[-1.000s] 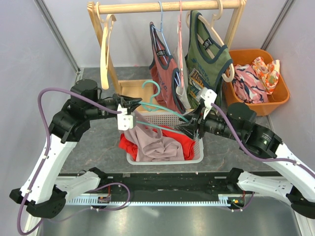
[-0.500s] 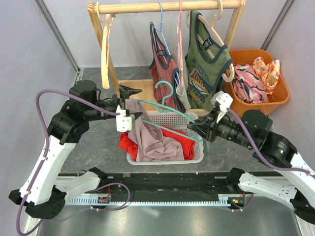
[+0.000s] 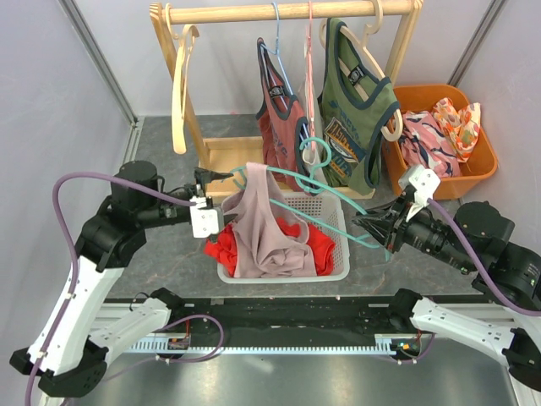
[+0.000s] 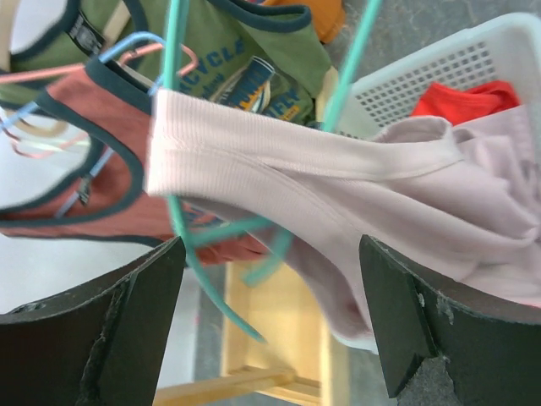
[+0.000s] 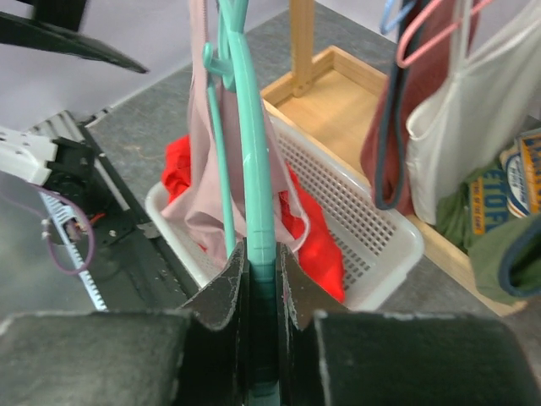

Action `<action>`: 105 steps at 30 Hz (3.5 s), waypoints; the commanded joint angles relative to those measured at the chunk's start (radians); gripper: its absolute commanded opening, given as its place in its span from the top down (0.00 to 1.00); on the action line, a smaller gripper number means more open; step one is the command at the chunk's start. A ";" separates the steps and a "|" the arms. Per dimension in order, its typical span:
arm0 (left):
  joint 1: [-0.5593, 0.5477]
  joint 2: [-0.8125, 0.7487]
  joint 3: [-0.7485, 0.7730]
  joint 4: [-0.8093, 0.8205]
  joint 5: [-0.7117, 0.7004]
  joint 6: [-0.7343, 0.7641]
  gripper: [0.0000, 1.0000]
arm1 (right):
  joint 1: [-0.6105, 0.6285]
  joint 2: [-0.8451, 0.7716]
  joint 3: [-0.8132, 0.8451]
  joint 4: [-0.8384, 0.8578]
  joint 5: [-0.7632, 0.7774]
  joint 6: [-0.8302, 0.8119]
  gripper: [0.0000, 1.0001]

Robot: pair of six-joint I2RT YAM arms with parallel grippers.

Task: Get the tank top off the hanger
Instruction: Remove the tank top from the hanger, then place the hanger at the clothesline.

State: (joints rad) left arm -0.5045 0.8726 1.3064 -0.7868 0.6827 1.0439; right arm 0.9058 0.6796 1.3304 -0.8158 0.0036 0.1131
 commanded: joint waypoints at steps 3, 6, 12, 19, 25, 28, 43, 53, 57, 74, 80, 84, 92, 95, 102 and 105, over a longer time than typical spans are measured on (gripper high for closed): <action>0.023 -0.072 -0.105 0.017 0.047 -0.293 0.10 | 0.001 0.009 0.059 0.029 0.095 -0.041 1.00; 0.023 -0.104 -0.214 0.030 0.080 -0.369 0.10 | 0.001 0.005 0.075 0.033 0.102 -0.043 1.00; 0.023 -0.074 -0.322 0.188 0.081 -0.507 0.10 | 0.001 0.003 0.102 0.053 0.055 -0.020 1.00; 0.021 0.012 -0.247 0.320 0.052 -0.576 0.12 | 0.001 -0.008 0.033 0.096 -0.002 0.026 1.00; 0.021 0.012 -0.222 0.328 0.052 -0.596 0.16 | 0.001 -0.017 -0.031 0.124 -0.001 0.037 1.00; 0.021 0.011 -0.234 0.333 0.070 -0.607 0.28 | 0.001 -0.017 -0.043 0.133 -0.002 0.040 1.00; 0.044 -0.024 -0.217 0.354 0.023 -0.628 0.98 | 0.001 -0.048 -0.040 0.061 0.052 0.036 1.00; 0.112 -0.027 -0.050 0.391 -0.264 -0.670 0.98 | 0.002 -0.121 0.032 -0.101 0.111 0.057 1.00; 0.122 -0.006 -0.049 0.413 -0.244 -0.719 0.98 | 0.002 -0.170 0.072 -0.141 0.089 0.066 1.00; 0.070 0.088 -0.071 0.246 0.331 -0.785 0.94 | 0.002 -0.101 0.039 0.010 0.226 0.066 1.00; -0.022 0.074 -0.241 0.021 0.108 -0.460 0.61 | 0.002 0.000 0.064 0.075 0.259 0.042 1.00; -0.097 0.124 -0.317 0.028 -0.205 -0.432 0.46 | 0.002 0.086 0.101 0.089 0.269 0.020 1.00; -0.112 0.220 -0.213 -0.063 -0.359 -0.424 0.00 | 0.002 0.241 0.230 0.061 0.403 -0.023 1.00; -0.112 0.192 -0.164 -0.074 -0.356 -0.423 0.00 | 0.002 0.302 0.285 0.073 0.424 -0.046 1.00; -0.115 0.212 0.157 -0.273 -0.393 -0.390 0.00 | 0.004 0.457 0.418 0.147 0.461 -0.067 1.00; -0.115 0.215 0.269 -0.339 -0.402 -0.423 0.00 | 0.008 0.534 0.478 0.164 0.470 -0.078 1.00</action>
State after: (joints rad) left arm -0.6147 1.0946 1.4460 -1.0054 0.3119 0.6189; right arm 0.9058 1.1477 1.7210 -0.7322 0.4286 0.0624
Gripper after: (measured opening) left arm 0.993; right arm 0.155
